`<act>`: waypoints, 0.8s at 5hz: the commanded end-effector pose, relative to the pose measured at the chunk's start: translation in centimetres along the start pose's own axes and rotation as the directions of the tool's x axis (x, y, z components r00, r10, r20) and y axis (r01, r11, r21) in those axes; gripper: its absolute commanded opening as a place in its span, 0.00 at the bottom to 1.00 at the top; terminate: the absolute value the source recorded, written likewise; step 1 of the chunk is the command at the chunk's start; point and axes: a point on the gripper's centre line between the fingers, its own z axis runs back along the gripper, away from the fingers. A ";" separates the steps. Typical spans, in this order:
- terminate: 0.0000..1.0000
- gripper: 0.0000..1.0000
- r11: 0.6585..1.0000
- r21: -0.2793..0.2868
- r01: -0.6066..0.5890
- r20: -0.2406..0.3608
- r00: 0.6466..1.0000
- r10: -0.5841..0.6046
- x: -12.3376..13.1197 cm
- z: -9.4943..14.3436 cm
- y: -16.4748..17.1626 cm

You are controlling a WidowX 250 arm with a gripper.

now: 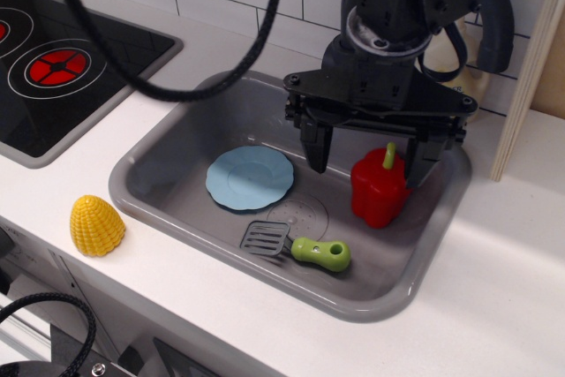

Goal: Put spatula on plate sink

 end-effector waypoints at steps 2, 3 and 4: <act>0.00 1.00 0.968 -0.021 0.249 -0.007 0.969 -0.249 -0.3 -0.9 0.7; 0.00 1.00 0.878 -0.077 0.472 0.067 0.881 -0.468 -0.2 -1.6 1.4; 0.00 1.00 0.731 -0.138 0.668 0.002 0.739 -0.674 0.1 -2.7 1.7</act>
